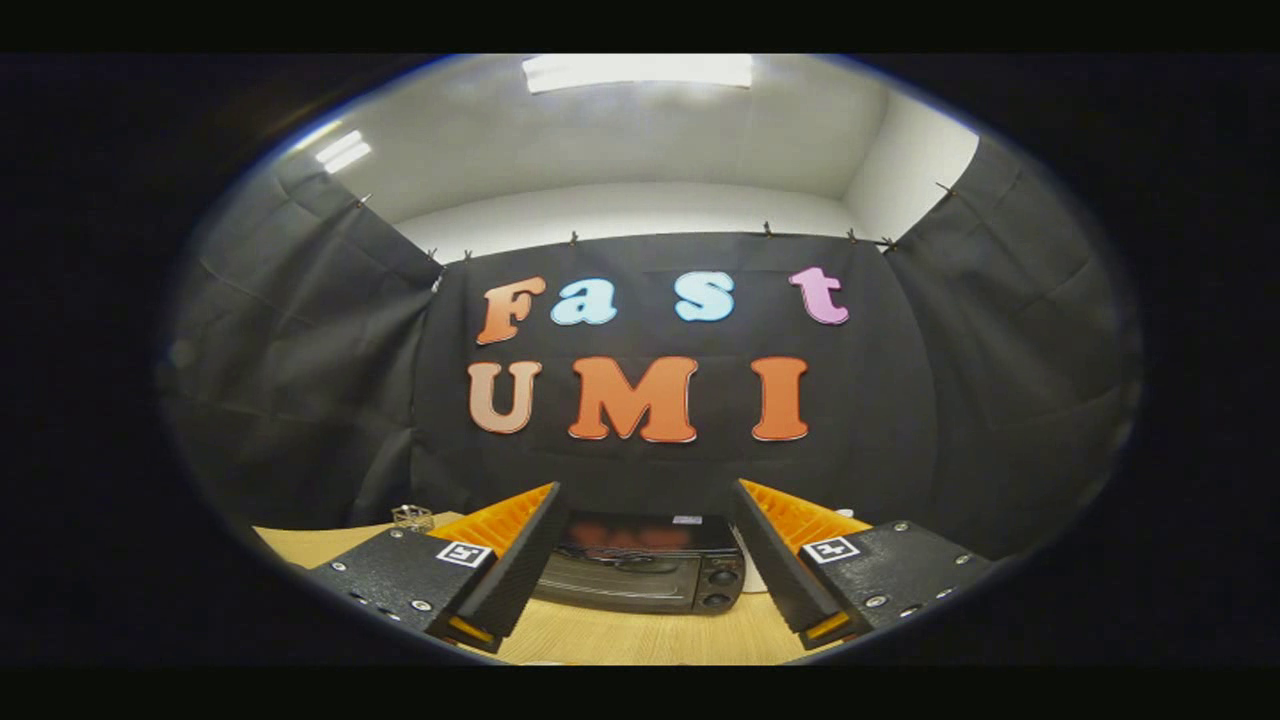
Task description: Open the toaster oven, put the food inside, and close the toaster oven door.
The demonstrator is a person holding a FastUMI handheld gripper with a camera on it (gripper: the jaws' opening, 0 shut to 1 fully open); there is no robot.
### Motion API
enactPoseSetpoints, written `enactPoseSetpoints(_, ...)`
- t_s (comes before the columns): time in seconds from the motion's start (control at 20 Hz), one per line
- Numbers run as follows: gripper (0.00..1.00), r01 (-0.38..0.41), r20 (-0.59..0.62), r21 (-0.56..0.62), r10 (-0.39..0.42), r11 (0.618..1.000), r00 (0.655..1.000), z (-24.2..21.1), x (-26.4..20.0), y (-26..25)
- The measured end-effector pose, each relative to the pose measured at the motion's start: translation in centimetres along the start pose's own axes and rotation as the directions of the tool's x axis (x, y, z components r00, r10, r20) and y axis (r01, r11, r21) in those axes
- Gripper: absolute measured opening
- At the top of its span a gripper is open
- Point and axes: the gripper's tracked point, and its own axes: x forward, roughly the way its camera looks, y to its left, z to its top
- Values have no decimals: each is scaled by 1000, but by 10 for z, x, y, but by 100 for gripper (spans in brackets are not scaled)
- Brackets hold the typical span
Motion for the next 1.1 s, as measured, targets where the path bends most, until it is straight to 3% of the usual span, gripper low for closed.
enactPoseSetpoints(0.3,97,5,-14,-7,-5,1000,1000,-15,12,1)
enactPoseSetpoints(0.6,97,3,-100,7,-2,1000,995,-58,48,6)
enactPoseSetpoints(0.9,97,-24,-256,102,49,994,966,-125,101,27)
enactPoseSetpoints(1.1,97,-3,-344,75,29,997,939,-170,129,35)
